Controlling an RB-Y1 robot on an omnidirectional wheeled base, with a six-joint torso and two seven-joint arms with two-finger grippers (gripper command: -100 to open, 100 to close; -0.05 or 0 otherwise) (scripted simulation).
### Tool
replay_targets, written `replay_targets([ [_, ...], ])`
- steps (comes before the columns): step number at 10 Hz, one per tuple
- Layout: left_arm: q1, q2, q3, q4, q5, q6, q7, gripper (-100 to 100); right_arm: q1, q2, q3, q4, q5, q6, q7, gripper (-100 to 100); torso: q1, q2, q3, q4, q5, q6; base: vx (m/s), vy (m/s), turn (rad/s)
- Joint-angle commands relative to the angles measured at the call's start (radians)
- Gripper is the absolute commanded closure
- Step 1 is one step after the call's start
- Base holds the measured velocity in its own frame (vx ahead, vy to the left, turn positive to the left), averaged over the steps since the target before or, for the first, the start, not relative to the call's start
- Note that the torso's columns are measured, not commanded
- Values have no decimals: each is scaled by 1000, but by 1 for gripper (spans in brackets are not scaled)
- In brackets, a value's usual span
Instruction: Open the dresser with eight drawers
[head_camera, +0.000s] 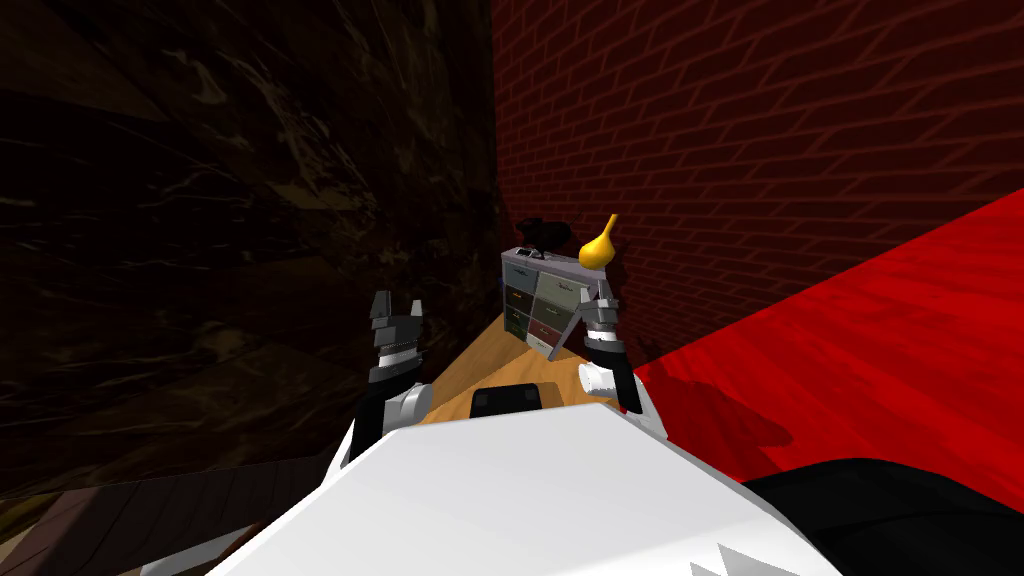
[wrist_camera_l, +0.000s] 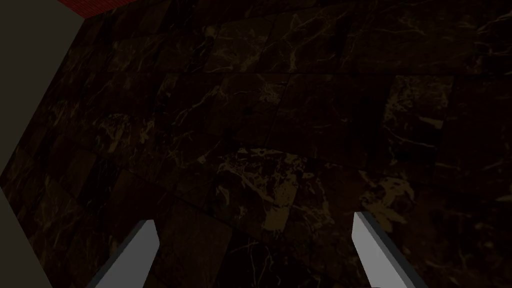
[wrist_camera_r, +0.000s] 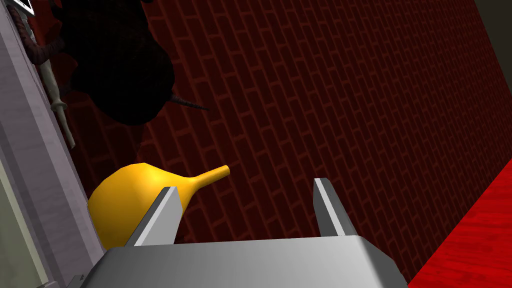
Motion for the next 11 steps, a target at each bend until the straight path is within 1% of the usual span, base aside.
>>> replay_targets([
  [1, 0, 0, 0, 0, 0, 0, 0, 0, 0, 0, 0, 0, 0, 0, 0, 0, 0, 40, -82, 41, 0, 0, 0, 0, 0],
  [3, 0, 0, 0, 0, 0, 0, 0, 0, 0, 0, 0, 0, 0, 0, 0, 0, 0, 175, -351, 176, 0, 0, 0, 0, 0],
  [9, 0, 0, 0, 0, 0, 0, 0, 0, 0, 0, 0, 0, 0, 0, 0, 0, 0, 618, -1234, 617, 0, 0, 0, 0, 0],
  [10, 0, 0, 0, 0, 0, 0, 0, 0, -12, -40, -3, 15, 14, 16, 26, -100, 0, 691, -1382, 691, 0, 0, 11, 24, 46],
  [11, 0, 0, 0, 0, 0, 0, 0, 0, -19, -58, -5, 25, 23, 26, 42, -100, 1, 725, -1451, 724, 0, 0, 8, 43, 58],
])
